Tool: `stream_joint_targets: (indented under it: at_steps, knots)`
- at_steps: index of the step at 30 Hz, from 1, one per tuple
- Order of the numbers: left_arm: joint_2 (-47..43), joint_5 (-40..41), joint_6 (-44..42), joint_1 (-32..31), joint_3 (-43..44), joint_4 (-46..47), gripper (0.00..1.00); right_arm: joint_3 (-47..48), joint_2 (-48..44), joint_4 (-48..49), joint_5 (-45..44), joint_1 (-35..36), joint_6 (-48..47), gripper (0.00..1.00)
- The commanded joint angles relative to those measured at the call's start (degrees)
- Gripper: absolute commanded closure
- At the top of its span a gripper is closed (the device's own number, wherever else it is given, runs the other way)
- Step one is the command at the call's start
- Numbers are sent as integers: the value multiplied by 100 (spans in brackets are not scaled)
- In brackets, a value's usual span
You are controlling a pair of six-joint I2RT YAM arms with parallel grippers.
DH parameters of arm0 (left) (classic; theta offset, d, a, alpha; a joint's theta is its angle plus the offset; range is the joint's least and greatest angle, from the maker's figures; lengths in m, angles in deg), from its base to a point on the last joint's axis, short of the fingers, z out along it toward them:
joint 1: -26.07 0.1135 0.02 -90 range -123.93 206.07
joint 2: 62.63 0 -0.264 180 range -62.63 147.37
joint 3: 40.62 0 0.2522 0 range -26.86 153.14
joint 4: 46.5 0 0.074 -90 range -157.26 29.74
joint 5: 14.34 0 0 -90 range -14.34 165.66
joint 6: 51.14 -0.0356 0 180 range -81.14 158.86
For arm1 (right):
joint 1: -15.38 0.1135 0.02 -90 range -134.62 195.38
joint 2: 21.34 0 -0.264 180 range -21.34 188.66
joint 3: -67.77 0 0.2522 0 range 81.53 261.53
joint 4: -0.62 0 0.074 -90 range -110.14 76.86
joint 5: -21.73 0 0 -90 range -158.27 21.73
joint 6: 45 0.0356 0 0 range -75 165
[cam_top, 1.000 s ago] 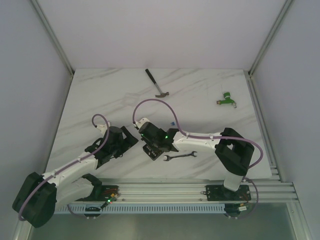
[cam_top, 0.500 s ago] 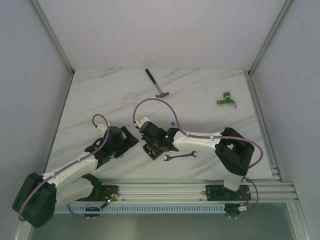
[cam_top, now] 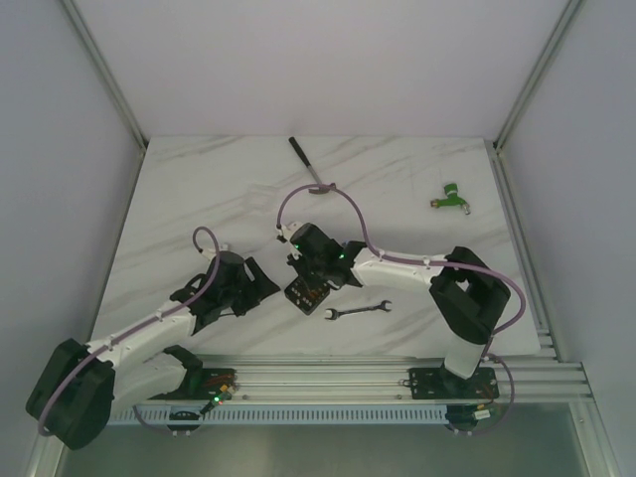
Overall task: Snap on the fuse box
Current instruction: Install the fuse at the fuse box base.
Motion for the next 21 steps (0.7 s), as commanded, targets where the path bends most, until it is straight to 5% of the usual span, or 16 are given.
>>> stream_joint_targets:
  at_steps: [1, 21]
  knots:
    - [129, -603, -62, -45, 87, 82, 25, -246, -35, 127, 481, -151, 131, 93]
    - [898, -335, 138, -314, 365, 505, 47, -376, -82, -115, 361, -335, -331, 84]
